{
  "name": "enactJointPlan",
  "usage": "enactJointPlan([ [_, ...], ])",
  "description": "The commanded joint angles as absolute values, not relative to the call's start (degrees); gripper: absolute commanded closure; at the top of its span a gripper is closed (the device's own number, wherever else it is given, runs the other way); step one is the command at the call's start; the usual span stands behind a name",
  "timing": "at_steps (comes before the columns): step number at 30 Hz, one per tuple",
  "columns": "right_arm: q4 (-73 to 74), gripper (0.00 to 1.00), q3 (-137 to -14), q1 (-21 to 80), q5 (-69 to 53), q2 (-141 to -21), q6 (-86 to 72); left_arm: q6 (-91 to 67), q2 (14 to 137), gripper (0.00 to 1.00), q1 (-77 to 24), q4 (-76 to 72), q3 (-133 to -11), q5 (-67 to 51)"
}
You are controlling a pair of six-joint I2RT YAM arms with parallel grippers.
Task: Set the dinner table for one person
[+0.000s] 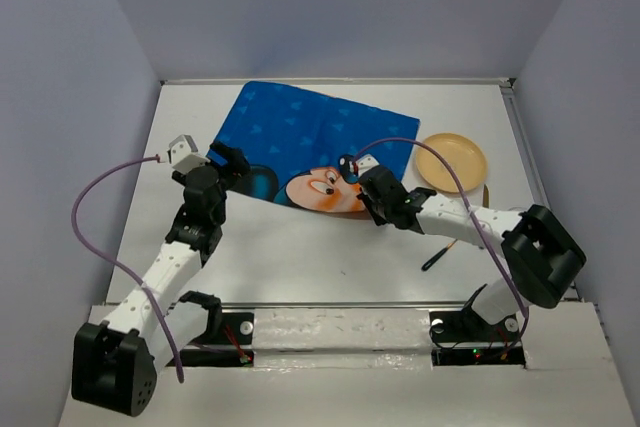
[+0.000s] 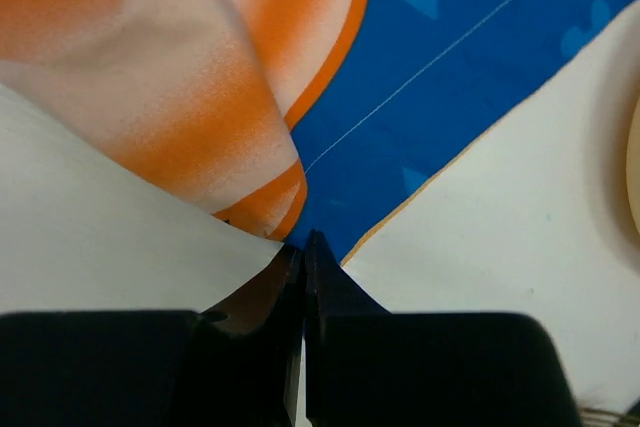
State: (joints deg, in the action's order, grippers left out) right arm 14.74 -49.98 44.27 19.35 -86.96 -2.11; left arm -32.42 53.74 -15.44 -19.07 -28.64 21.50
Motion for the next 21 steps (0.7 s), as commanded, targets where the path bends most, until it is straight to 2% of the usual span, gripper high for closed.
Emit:
enactJointPlan([
  [1,22.1,0.87,-50.4,43.9,25.3,-84.1,-12.8,-37.1,49.9,0.05,-15.8,-20.7,-27.0,24.9],
  [3,24.8,0.85,-51.0,43.9,25.7,-83.7,-16.1,-39.1,50.6,0.05,-15.5,-19.2,-24.7,27.8],
  [4,25.5,0.79,-50.9,43.9,25.8,-83.2,-17.3,-39.7,51.3,0.05,-14.8,-19.3,-24.1,27.5],
  [6,27.2,0.58,-50.6,43.9,23.6,-80.5,-19.9,-40.4,55.0,0.09,-13.5,-20.9,-23.1,26.6],
  [7,27.9,0.45,-50.7,43.9,21.5,-79.4,-20.9,-40.4,56.8,0.10,-13.1,-20.7,-23.8,26.5],
  [10,27.3,0.26,-50.2,43.9,17.2,-73.8,-20.7,-42.1,62.7,0.13,-9.9,-21.4,-24.2,24.5],
  [12,26.1,0.16,-49.8,43.9,15.1,-70.7,-20.0,-42.8,64.4,0.14,-8.0,-23.4,-23.9,22.8],
  [13,25.6,0.15,-49.8,43.9,14.2,-70.2,-19.6,-42.9,65.8,0.16,-6.9,-24.0,-23.9,22.9],
  [15,24.3,0.16,-50.0,43.9,14.3,-69.7,-19.8,-43.0,67.3,0.16,-5.3,-24.5,-25.2,22.7],
  [18,19.6,0.42,-49.6,43.4,11.5,-70.2,-20.8,-45.0,71.4,0.19,-0.7,-26.9,-26.2,18.1],
  [19,16.9,0.60,-49.1,43.4,8.4,-70.3,-21.5,-45.2,73.5,0.22,-0.4,-27.2,-26.7,17.4],
  [21,13.2,0.70,-47.5,43.4,5.3,-69.6,-22.3,-45.0,75.9,0.27,2.2,-27.7,-29.0,16.2],
])
